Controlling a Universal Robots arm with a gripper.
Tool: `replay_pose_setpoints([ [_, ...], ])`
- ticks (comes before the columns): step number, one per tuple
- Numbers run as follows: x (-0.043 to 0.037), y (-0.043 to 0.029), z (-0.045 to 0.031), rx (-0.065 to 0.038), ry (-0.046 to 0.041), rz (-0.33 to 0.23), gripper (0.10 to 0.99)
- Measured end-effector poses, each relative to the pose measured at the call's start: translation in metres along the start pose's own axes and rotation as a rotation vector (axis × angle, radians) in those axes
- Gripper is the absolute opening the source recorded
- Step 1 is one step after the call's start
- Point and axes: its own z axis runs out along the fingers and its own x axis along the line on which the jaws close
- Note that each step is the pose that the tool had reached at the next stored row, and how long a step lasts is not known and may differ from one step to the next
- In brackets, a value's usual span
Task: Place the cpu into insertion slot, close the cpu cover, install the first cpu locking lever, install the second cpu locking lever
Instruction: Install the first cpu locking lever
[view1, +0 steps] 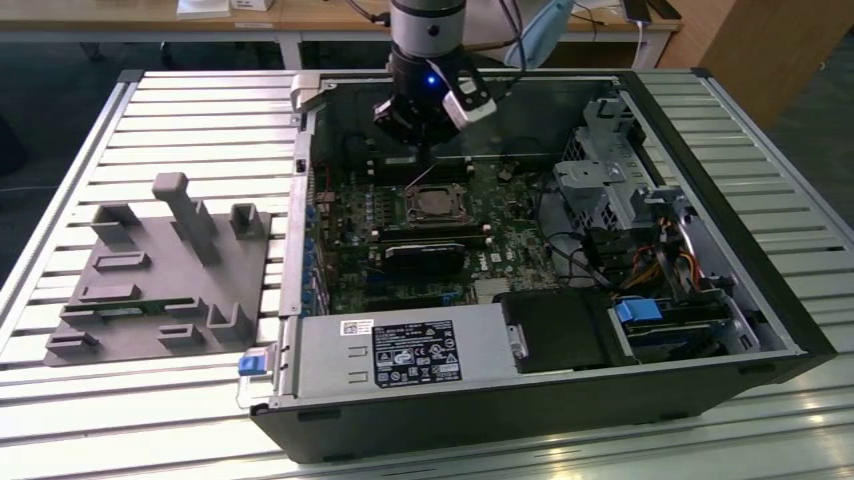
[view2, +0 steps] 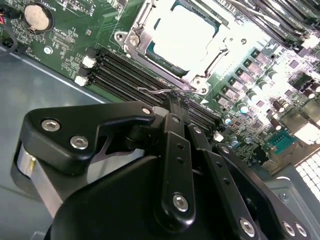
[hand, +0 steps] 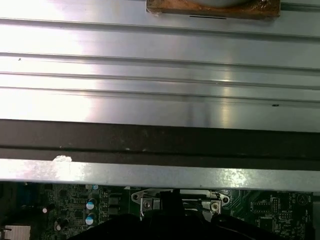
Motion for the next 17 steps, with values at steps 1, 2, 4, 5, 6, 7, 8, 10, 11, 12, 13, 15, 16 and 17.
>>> replay_pose_setpoints([
  [1,-0.0003,0.0000,0.0005,0.000,0.0000,0.000,0.106],
  [2,-0.0006,-0.0001,0.0010,0.000,0.0000,0.000,0.106],
  [4,-0.0012,-0.0001,0.0018,0.000,0.0000,0.000,0.106],
  [5,-0.0013,-0.0001,0.0022,0.001,0.0000,0.000,0.106],
  [6,-0.0015,-0.0001,0.0026,0.001,0.0000,0.000,0.106],
  [7,-0.0017,-0.0002,0.0030,0.001,0.0000,0.000,0.106],
  [8,-0.0020,-0.0002,0.0033,0.001,0.0001,0.000,0.106],
  [10,-0.0035,-0.0001,0.0039,0.001,0.0000,0.000,0.106],
  [11,-0.0043,-0.0001,0.0041,0.001,0.0001,0.000,0.106],
  [12,-0.0052,0.0000,0.0044,0.001,0.0001,0.000,0.106],
  [13,-0.0061,0.0000,0.0046,0.001,0.0002,0.000,0.106],
  [15,-0.0072,0.0005,0.0051,0.001,0.0003,0.000,0.106],
  [16,-0.0076,0.0007,0.0053,0.001,0.0002,0.000,0.106],
  [17,-0.0081,0.0009,0.0056,0.001,0.0002,0.000,0.106],
])
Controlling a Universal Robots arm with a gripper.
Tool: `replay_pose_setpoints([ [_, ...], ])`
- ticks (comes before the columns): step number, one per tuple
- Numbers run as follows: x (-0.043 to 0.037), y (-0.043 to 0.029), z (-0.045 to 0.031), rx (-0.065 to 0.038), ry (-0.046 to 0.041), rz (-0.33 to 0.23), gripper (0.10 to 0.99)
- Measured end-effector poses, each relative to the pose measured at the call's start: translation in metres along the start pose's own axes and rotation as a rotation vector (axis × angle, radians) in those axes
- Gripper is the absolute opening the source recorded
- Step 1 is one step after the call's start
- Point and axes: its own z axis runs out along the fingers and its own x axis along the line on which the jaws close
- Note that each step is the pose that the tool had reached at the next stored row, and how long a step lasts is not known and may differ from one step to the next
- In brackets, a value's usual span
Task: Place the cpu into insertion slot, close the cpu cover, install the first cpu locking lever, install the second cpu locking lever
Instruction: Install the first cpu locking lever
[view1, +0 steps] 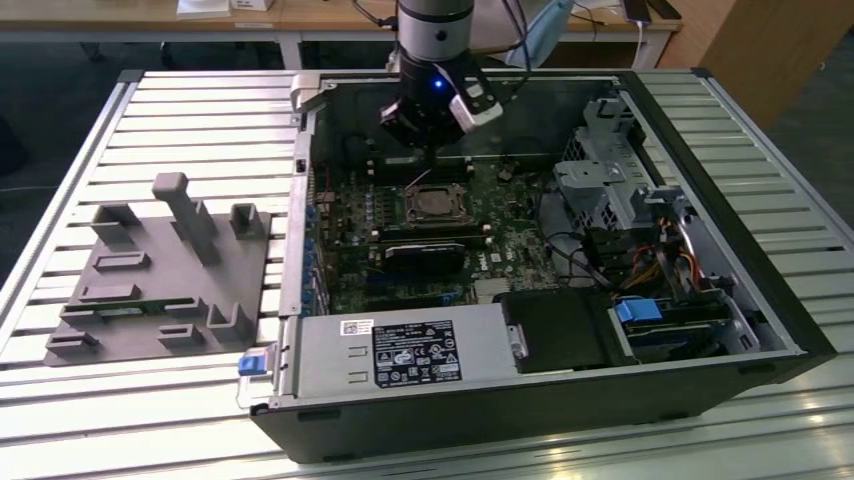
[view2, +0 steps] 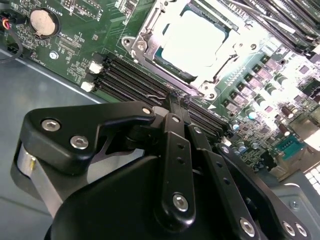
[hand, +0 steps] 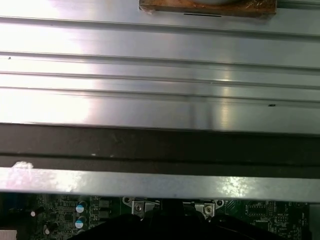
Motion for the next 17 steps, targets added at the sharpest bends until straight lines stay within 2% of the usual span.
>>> replay_pose_setpoints([
  [17,-0.0084,0.0008,0.0050,0.005,0.0001,0.000,0.106],
])
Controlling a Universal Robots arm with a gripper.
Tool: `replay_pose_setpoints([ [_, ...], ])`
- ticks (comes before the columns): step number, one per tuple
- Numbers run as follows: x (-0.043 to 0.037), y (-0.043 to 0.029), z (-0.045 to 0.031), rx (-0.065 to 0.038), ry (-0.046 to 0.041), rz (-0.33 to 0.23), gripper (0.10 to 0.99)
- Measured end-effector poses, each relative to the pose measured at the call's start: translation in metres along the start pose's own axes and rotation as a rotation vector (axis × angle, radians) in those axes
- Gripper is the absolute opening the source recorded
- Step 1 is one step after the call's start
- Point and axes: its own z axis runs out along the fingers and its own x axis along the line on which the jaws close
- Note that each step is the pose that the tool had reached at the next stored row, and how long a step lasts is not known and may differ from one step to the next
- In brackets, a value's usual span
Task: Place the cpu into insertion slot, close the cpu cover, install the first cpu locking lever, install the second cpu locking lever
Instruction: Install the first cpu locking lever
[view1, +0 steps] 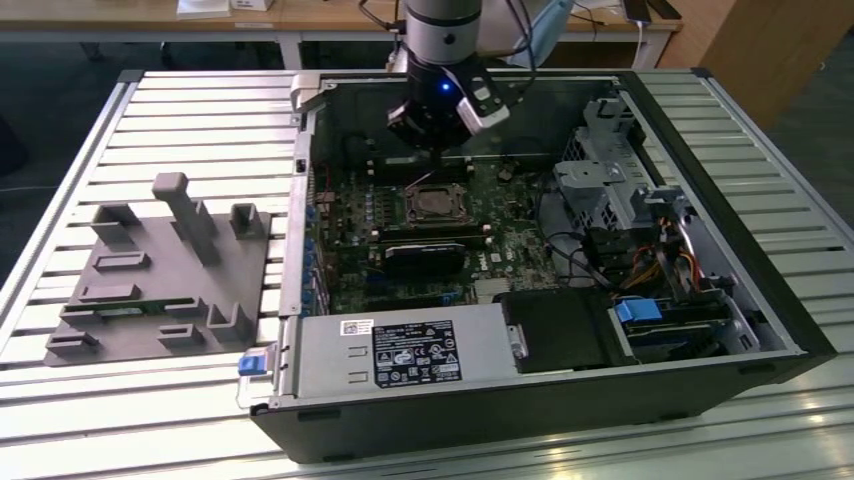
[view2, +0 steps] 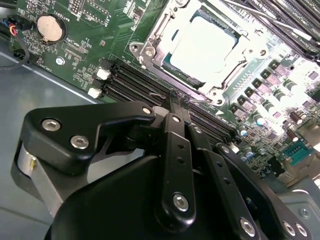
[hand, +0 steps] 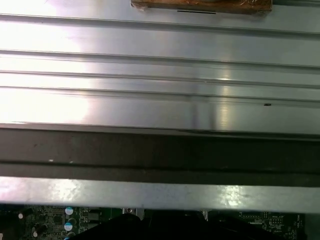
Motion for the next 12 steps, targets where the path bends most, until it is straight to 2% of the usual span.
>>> replay_pose_setpoints([
  [12,-0.0061,0.0002,0.0055,0.003,0.0004,0.000,0.106],
])
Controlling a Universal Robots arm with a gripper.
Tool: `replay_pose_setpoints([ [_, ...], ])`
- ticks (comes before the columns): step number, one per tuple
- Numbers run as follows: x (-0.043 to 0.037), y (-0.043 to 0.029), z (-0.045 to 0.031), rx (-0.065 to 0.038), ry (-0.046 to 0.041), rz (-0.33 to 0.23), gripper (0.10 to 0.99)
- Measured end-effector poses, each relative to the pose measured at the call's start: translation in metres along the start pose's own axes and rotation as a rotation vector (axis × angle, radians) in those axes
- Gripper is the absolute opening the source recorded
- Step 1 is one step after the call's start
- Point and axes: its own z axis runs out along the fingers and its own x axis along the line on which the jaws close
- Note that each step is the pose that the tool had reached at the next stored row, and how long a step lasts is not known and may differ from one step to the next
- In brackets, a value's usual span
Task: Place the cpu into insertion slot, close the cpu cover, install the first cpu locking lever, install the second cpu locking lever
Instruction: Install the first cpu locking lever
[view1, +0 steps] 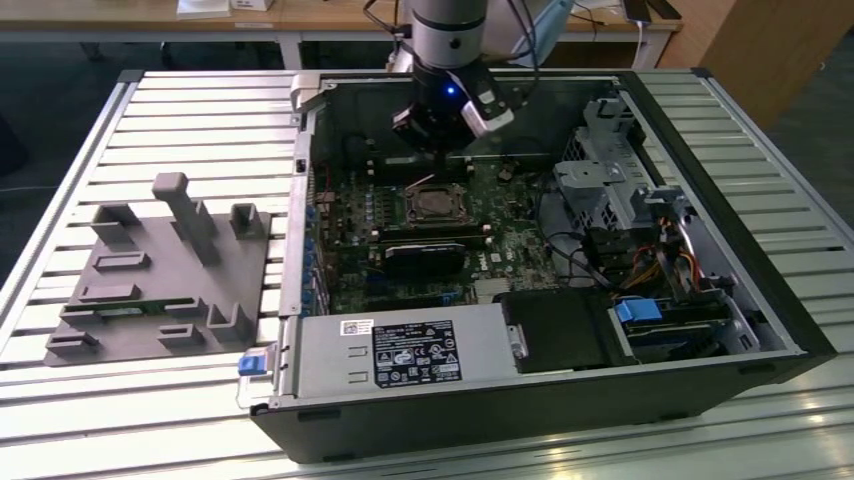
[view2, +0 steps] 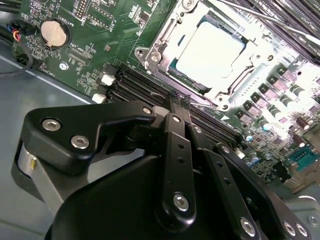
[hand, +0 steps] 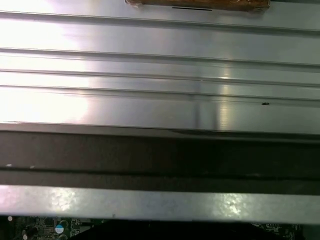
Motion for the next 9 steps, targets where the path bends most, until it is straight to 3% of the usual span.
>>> replay_pose_setpoints([
  [9,-0.0047,0.0000,0.0053,0.000,0.0010,0.000,0.106],
])
